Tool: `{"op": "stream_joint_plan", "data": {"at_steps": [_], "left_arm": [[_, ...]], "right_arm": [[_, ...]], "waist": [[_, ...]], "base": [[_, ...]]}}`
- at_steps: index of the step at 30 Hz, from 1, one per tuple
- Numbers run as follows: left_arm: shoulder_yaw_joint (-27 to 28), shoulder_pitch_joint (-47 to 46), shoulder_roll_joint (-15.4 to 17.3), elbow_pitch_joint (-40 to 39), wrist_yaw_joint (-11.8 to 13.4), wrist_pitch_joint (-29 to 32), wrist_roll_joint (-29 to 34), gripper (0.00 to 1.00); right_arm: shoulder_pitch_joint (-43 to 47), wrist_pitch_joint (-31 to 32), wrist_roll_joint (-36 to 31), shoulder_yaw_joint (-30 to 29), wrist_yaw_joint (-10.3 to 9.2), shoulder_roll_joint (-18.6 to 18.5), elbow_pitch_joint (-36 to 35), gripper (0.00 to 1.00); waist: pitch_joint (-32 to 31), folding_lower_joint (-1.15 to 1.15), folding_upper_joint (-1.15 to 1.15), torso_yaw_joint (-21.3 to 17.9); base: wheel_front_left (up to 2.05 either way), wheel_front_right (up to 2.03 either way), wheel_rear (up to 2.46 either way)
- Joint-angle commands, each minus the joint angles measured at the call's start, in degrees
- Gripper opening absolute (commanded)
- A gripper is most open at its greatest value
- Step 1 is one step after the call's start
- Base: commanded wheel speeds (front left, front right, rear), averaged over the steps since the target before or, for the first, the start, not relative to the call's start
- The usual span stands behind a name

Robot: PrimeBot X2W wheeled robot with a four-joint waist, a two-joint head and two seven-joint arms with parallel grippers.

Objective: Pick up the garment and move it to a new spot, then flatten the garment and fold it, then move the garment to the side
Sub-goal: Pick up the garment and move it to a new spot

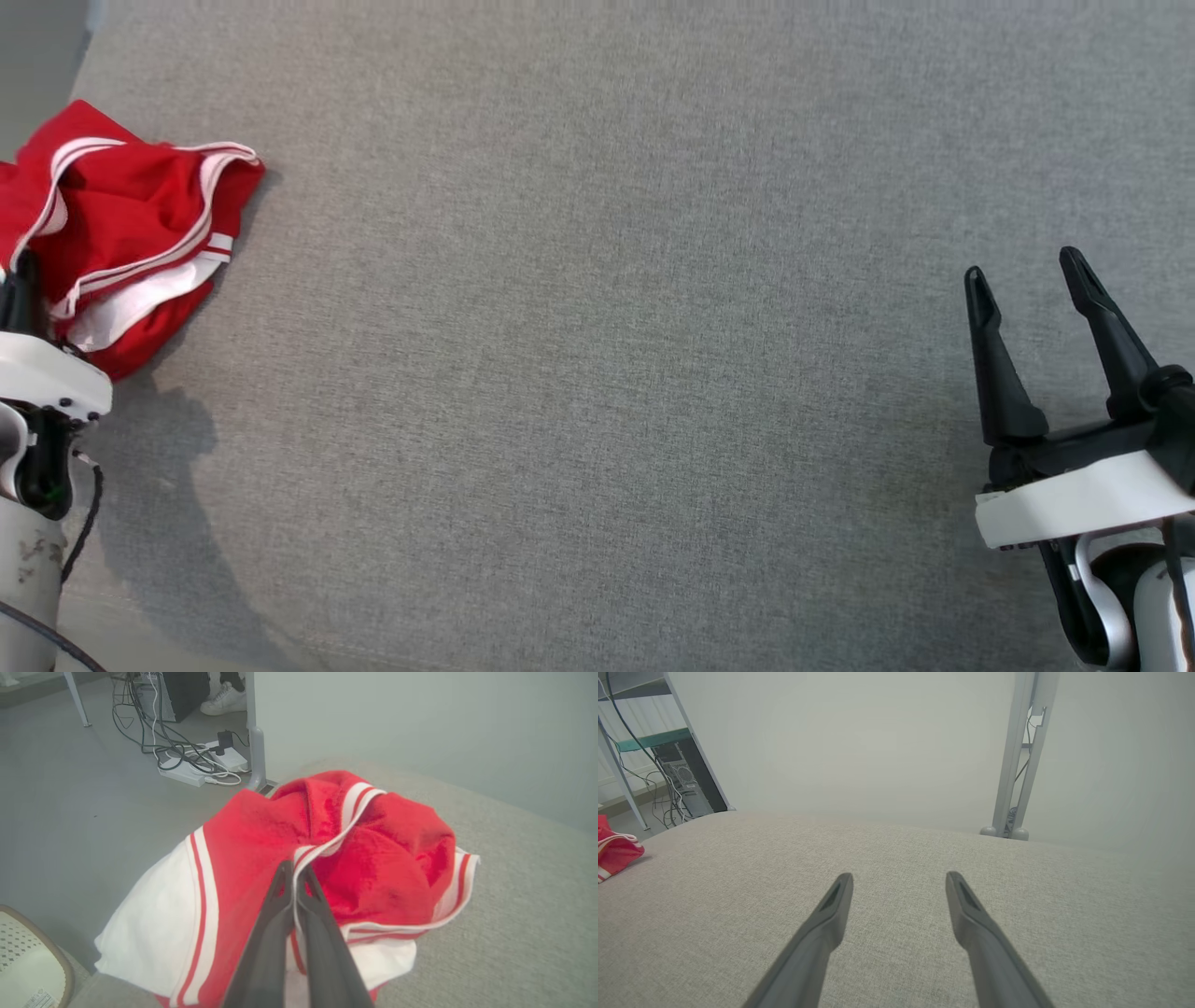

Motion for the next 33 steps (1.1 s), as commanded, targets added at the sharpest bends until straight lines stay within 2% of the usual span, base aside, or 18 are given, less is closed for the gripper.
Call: {"op": "stream_joint_plan", "data": {"at_steps": [1, 3, 7, 14, 18, 19, 23, 25, 30, 33], "left_arm": [[-0.14, -1.05, 1.02, -0.88, -0.24, -1.60, 1.03, 0.00], [-0.05, -0.70, 1.10, -2.35, -0.26, -2.34, 1.57, 0.00], [0.82, 2.33, 1.66, -7.86, 2.16, -3.06, 3.21, 0.00], [3.86, 13.17, 0.93, -25.43, 8.13, -3.08, 4.83, 0.00], [4.61, 21.67, 1.08, -37.06, 12.80, -2.54, 5.76, 0.00], [4.61, 21.67, 1.08, -37.06, 12.80, -2.54, 5.76, 0.00], [5.28, 29.78, 1.15, -49.42, 17.72, -0.64, 6.77, 0.00], [5.41, 32.48, 1.22, -55.45, 19.37, 0.25, 7.10, 0.00], [5.91, 35.74, 2.89, -66.35, 22.64, 2.57, 9.13, 0.00], [5.13, 34.97, 3.61, -70.82, 23.72, 3.81, 10.57, 0.00]], "right_arm": [[0.64, -0.84, 0.55, -0.58, -0.05, -0.15, 0.30, 1.00], [1.07, -1.27, 0.74, -1.03, -0.05, -0.01, 0.80, 1.00], [2.24, -2.39, 1.43, -1.97, -0.05, 0.24, 1.76, 1.00], [4.71, -3.58, 2.49, -2.93, -0.05, 0.50, 3.23, 1.00], [6.08, -4.23, 3.69, -2.86, -0.05, 0.51, 3.84, 1.00], [6.08, -4.23, 3.69, -2.86, -0.05, 0.51, 3.84, 1.00], [7.05, -4.74, 5.01, -2.72, -0.05, 0.53, 4.28, 1.00], [7.17, -4.84, 5.48, -2.67, -0.05, 0.52, 4.32, 1.00], [6.46, -5.06, 6.23, -2.48, -0.05, 0.51, 4.48, 1.00], [5.69, -5.33, 6.49, -2.24, -0.05, 0.51, 4.50, 1.00]], "waist": [[-1.95, 0.00, 0.00, 0.02], [-3.65, 0.00, 0.00, -0.05], [-7.37, 0.00, 0.00, -0.56], [-13.08, 0.00, 0.00, -1.77], [-15.59, 0.00, 0.00, -2.76], [-15.59, 0.00, 0.00, -2.76], [-17.00, 0.00, 0.00, -3.63], [-17.21, 0.00, 0.00, -3.98], [-16.91, 0.00, 0.00, -6.11], [-16.42, 0.00, 0.00, -8.32]], "base": [[0.00, 0.00, 0.00], [0.00, 0.00, 0.00], [0.00, 0.00, 0.00], [0.00, 0.00, 0.00], [0.00, 0.00, 0.00], [0.00, 0.00, 0.00], [0.00, 0.00, 0.00], [0.00, 0.00, 0.00], [0.00, 0.00, 0.00], [0.00, 0.00, 0.00]]}}
